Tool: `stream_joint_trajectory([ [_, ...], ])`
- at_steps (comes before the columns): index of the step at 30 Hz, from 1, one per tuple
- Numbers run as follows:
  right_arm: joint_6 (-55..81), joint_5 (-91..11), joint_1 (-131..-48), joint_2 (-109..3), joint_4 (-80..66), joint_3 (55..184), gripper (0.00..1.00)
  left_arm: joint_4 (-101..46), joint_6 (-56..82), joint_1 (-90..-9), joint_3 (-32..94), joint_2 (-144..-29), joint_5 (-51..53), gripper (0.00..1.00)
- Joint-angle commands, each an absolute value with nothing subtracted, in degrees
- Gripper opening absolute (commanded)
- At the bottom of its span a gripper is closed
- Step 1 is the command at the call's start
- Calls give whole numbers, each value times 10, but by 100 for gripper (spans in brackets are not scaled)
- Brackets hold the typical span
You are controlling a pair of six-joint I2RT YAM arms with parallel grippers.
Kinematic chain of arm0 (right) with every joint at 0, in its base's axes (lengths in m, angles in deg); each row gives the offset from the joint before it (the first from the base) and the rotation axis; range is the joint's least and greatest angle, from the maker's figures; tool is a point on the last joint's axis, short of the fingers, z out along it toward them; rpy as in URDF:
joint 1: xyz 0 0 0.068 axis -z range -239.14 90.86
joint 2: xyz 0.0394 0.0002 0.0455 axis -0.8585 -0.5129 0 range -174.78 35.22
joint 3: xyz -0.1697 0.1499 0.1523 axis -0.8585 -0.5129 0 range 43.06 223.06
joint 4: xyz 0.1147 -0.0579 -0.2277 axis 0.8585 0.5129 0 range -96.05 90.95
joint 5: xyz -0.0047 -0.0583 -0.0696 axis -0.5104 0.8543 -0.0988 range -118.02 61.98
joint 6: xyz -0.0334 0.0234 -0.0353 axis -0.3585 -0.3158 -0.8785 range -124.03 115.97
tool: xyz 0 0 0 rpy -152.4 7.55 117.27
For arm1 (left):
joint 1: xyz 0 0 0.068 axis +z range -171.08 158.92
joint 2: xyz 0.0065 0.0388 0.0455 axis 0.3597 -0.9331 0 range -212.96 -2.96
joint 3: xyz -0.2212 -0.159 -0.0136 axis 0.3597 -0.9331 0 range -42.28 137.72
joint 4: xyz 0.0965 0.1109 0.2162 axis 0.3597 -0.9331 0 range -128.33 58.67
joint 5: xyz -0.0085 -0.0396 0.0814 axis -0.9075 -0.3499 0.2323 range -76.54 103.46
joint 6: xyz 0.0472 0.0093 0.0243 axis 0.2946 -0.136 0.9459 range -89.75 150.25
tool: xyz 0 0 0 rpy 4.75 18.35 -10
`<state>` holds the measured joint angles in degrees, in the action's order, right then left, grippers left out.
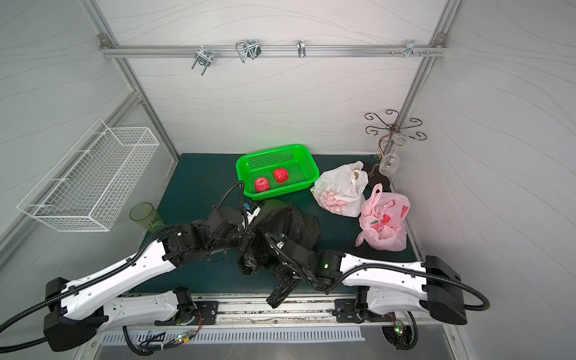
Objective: Untie the knot of a plastic bag & take out the apple
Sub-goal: Adjust the plastic bag at the center of the board.
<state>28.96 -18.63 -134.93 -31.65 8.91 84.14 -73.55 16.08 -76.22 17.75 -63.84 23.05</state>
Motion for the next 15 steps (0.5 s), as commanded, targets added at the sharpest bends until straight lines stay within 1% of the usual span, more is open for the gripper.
stream_joint_trajectory([
  [1, 259, -113, -1359, -332, 69, 868, 51, -733, 152, -759, 176, -628, 225, 0],
  [5, 240, -32, -1382, -359, 94, 904, 53, -730, 152, -759, 171, -625, 225, 0],
  [10, 233, 33, -1386, -405, 130, 946, 58, -726, 151, -760, 166, -625, 223, 0],
  [13, 235, 34, -1381, -437, 140, 961, 59, -729, 152, -759, 164, -623, 223, 0],
  [15, 242, 13, -1371, -457, 135, 963, 59, -733, 153, -759, 166, -620, 223, 0],
])
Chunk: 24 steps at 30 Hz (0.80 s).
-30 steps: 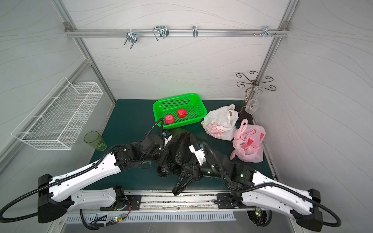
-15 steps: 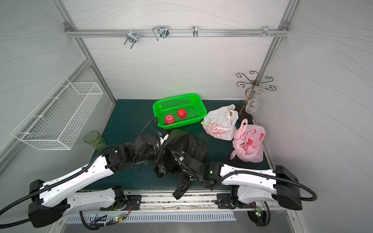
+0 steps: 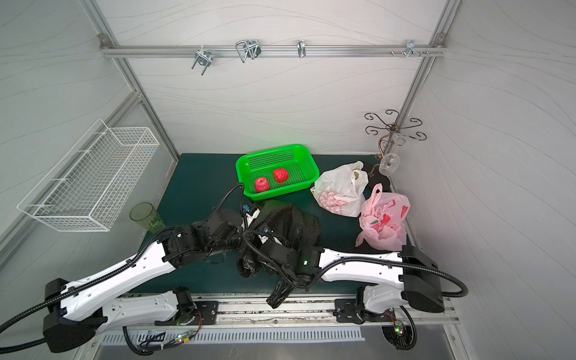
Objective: Untie the knot of a plastic bag & take out the apple
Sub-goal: Adjust the plastic bag at the center of the board.
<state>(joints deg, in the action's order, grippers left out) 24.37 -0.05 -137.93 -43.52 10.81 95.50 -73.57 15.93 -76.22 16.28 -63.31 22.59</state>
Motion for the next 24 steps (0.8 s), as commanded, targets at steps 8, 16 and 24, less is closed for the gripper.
stream_joint_trajectory([
  [8, 262, -16, -1326, -458, 109, 929, 39, -749, 155, -759, 160, -604, 237, 0],
  [16, 229, -30, -1283, -351, 146, 923, 0, -760, 147, -759, 131, -577, 250, 0],
  [24, 169, -152, -1253, -334, 192, 984, 1, -759, 291, -759, 197, -575, 123, 65],
])
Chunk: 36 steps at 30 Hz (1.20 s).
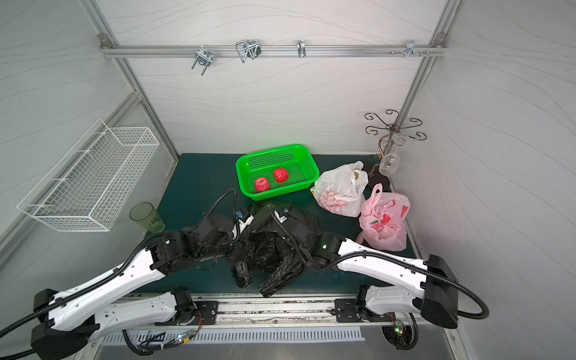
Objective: Untie the knot of a plastic bag & take out the apple
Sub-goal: Adjust the plastic bag at the center of the board.
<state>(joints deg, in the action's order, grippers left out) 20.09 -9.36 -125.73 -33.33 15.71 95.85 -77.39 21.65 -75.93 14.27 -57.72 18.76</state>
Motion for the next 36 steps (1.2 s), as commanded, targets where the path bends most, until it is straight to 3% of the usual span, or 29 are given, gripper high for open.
stream_joint_trajectory([
  [1, 166, -167, -1249, -335, 195, 989, 1, -759, 313, -759, 210, -581, 107, 65],
  [7, 170, -235, -1231, -330, 195, 996, 2, -772, 461, -759, 282, -673, 44, 64],
  [14, 167, -253, -1212, -311, 206, 996, 2, -762, 527, -756, 287, -743, 5, 53],
  [29, 176, -294, -1187, -280, 194, 971, 2, -720, 534, -745, 311, -825, 126, 58],
  [36, 175, -297, -1186, -277, 194, 972, 3, -714, 535, -733, 314, -846, 147, 48],
])
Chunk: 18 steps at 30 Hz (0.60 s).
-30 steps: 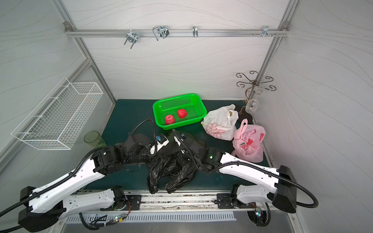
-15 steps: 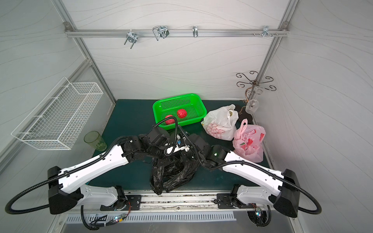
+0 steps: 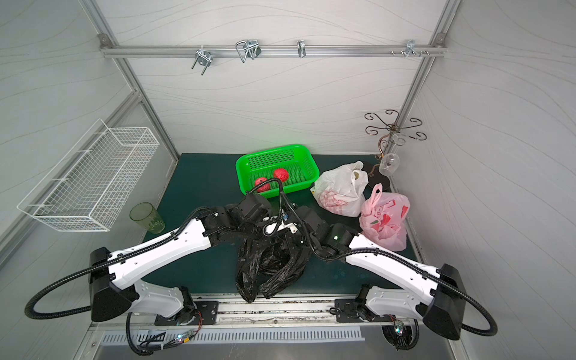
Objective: Untie the knot of a plastic bag & take out the apple
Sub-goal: Adjust the plastic bag at the center of the board.
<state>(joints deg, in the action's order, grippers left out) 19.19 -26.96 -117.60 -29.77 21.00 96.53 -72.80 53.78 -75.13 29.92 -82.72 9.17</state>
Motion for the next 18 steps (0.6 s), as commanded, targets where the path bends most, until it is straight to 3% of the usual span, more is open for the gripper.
stream_joint_trajectory([
  [1, 174, -296, -1186, -275, 194, 972, 2, -713, 535, -732, 314, -848, 154, 47],
  [5, 173, -298, -1185, -269, 195, 972, 3, -712, 531, -726, 316, -858, 178, 30],
  [9, 174, -301, -1182, -262, 193, 971, 3, -714, 526, -718, 319, -857, 156, 1],
  [12, 174, -302, -1178, -262, 193, 972, 5, -724, 521, -708, 325, -856, 135, 0],
  [13, 174, -302, -1177, -262, 193, 972, 10, -726, 521, -706, 325, -854, 128, 0],
  [16, 171, -296, -1169, -260, 198, 972, 55, -726, 516, -701, 325, -853, 129, 0],
  [17, 171, -289, -1164, -256, 204, 972, 65, -730, 509, -699, 329, -856, 137, 0],
  [18, 172, -281, -1157, -249, 213, 972, 68, -737, 504, -697, 337, -861, 147, 0],
])
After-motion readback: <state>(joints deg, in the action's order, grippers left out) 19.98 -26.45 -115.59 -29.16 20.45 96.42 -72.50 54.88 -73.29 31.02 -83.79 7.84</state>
